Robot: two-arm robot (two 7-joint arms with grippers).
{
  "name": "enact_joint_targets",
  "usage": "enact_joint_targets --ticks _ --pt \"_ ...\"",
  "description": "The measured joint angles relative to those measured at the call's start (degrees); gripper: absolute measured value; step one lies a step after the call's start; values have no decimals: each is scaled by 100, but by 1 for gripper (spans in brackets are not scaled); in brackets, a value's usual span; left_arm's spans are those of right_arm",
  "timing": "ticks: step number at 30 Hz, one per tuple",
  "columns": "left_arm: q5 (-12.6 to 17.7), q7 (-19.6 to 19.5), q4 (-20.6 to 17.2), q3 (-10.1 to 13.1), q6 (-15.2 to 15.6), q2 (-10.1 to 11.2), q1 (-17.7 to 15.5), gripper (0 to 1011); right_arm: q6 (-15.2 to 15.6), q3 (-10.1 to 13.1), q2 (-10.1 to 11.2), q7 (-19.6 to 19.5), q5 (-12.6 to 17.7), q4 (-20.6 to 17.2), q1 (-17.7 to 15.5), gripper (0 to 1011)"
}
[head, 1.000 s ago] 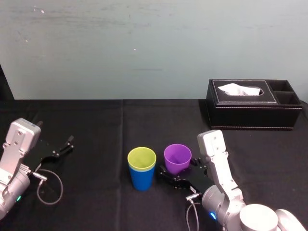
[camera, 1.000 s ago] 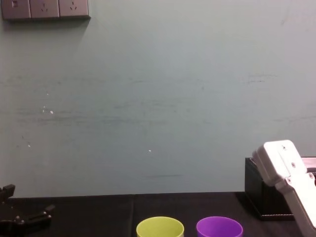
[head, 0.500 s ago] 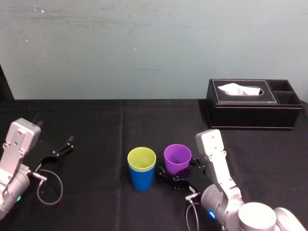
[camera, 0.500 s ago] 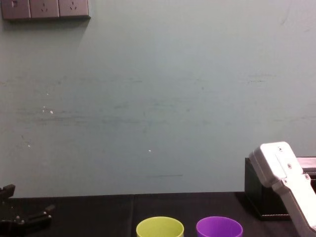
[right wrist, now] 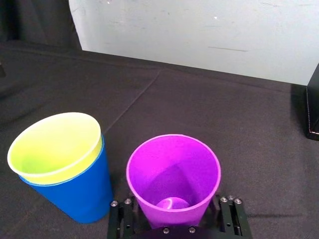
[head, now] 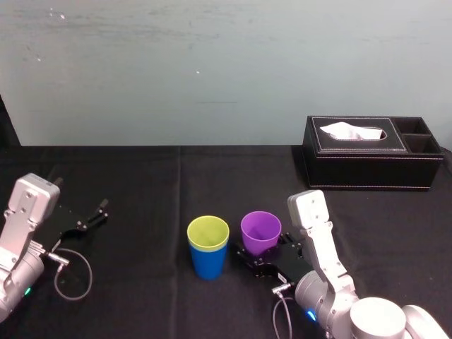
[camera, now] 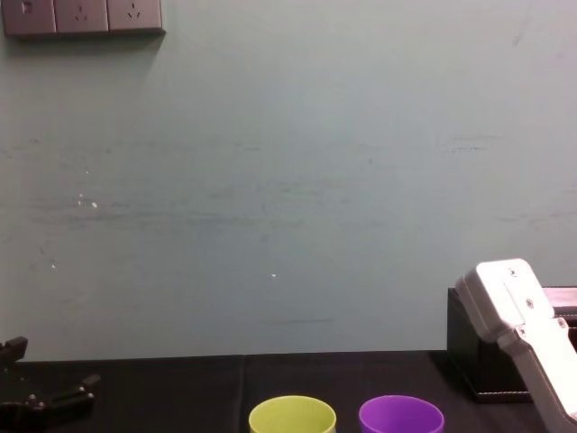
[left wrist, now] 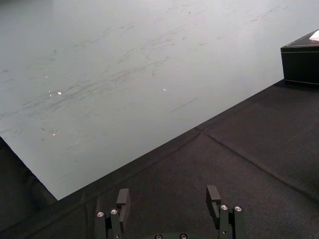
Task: Stack the three plastic cups sequentially using one hand.
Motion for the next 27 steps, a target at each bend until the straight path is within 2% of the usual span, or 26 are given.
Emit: enact_joint_targets --ticks 3,6,15,21,27 --pt "0 0 0 0 0 0 0 1000 0 0 0 -1 1 -2 -2 746" --pt "0 0 0 0 0 0 0 1000 0 0 0 -2 1 -4 -3 706" --pt "0 0 0 0 0 0 0 1000 0 0 0 -5 1 -8 -8 703" --pt "0 0 0 0 0 0 0 1000 68 8 146 60 -30 -302 -50 703" --pt "0 0 0 0 0 0 0 1000 359 57 340 301 44 -764 54 703"
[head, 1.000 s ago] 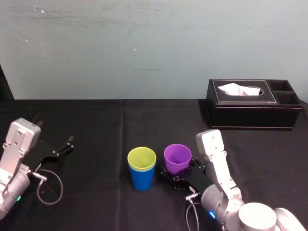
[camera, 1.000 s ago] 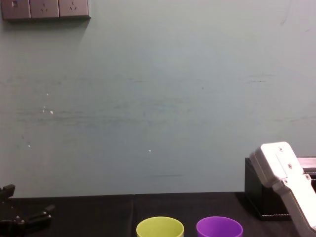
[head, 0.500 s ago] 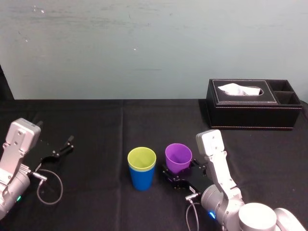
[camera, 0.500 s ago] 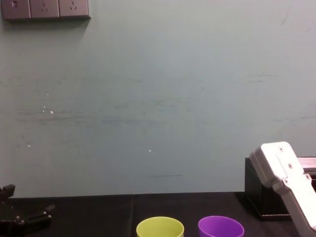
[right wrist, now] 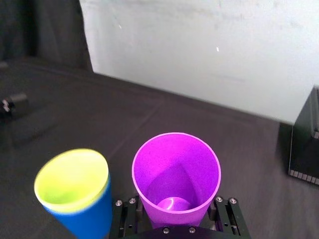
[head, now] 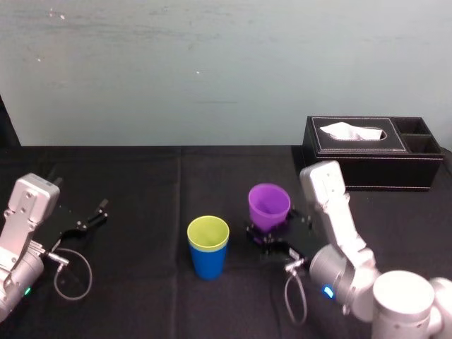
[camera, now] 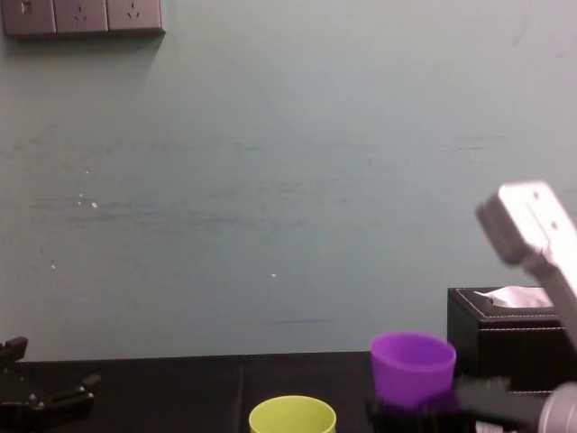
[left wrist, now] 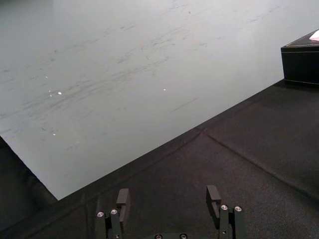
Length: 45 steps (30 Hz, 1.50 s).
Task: Stack the three plastic cups sequentially using one hand.
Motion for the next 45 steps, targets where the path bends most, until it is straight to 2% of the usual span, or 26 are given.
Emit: enact_joint_targets --ticks 5,13,18,21,33,45 --pt "0 0 0 0 0 0 0 1000 330 28 177 269 168 -392 208 703" --pt "0 0 0 0 0 0 0 1000 819 29 312 642 544 -767 489 703" --pt "0 0 0 0 0 0 0 1000 977 -63 319 760 701 -850 566 703" --pt "0 0 0 0 0 0 0 1000 1061 -199 315 801 763 -887 579 703" --pt "0 0 0 0 0 0 0 1000 1078 -598 329 761 806 -816 567 703" --pt "0 0 0 0 0 0 0 1000 991 -793 366 666 869 -601 674 703"
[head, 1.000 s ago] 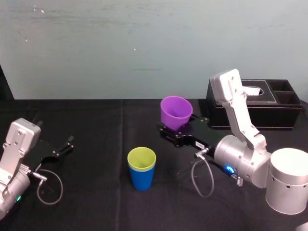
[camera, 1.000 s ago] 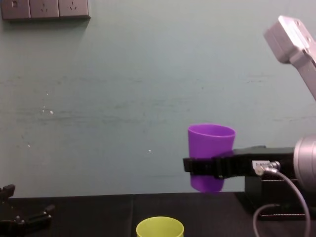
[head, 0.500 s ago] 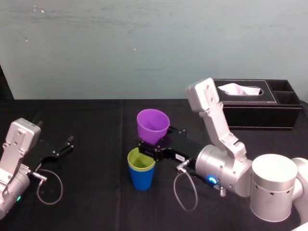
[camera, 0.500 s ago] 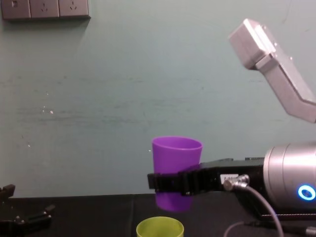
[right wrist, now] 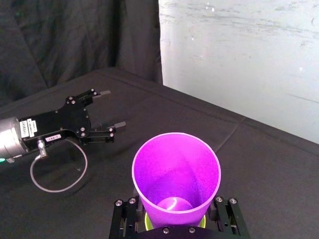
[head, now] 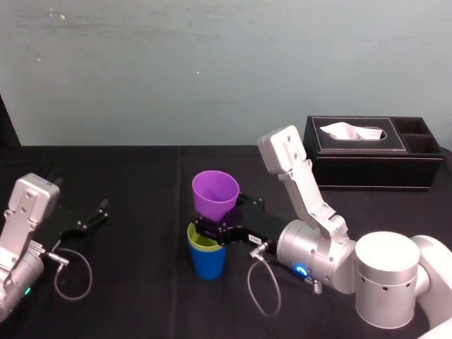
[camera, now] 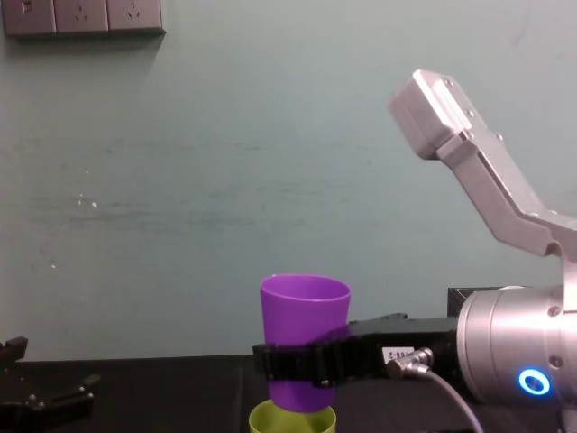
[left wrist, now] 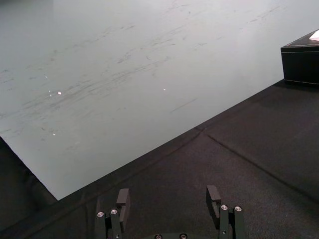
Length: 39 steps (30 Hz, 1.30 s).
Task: Stack the three plastic cups sequentially using one hand.
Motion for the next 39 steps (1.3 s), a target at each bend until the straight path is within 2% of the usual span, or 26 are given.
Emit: enact_joint_targets --ticks 17,39 --pt "0 0 0 0 0 0 0 1000 -68 -207 95 -88 150 153 63 703" --pt "0 0 0 0 0 0 0 1000 -152 -306 109 -172 229 347 142 703"
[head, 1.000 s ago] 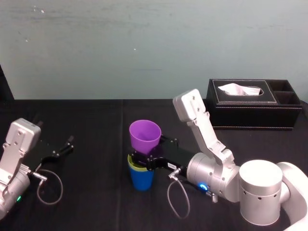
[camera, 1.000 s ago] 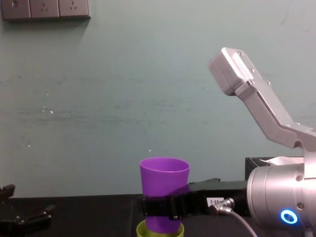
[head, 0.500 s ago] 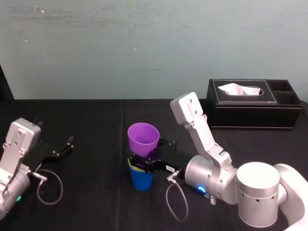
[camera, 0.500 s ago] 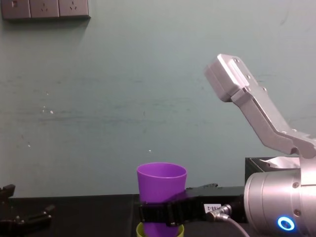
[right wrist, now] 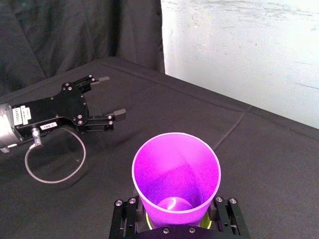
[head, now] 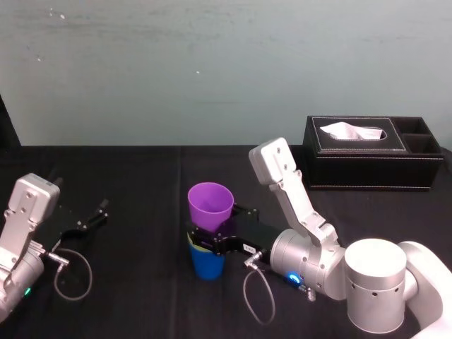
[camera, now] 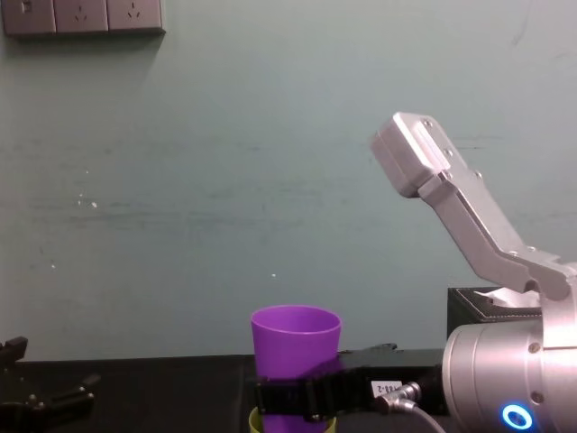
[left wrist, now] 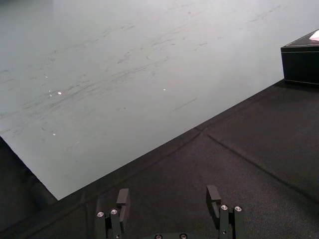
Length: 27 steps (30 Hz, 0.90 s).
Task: Stack the three plastic cups sequentially using one hand.
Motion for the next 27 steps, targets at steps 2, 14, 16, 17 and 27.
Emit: enact_joint_targets --ticks 2,14,16,17,27 --pt "0 0 0 0 0 0 0 1000 -8 -4 -1 -1 8 25 6 703" --pt "0 0 0 -1 0 0 0 1000 -41 -36 -6 -5 54 89 27 703" --pt "0 0 0 0 0 0 0 1000 -41 -36 -6 -5 54 89 28 703" --pt "0 0 0 0 0 0 0 1000 -41 -36 -6 -5 54 89 28 703" --pt "0 0 0 0 0 0 1 1000 -38 -33 -7 -1 48 83 27 835"
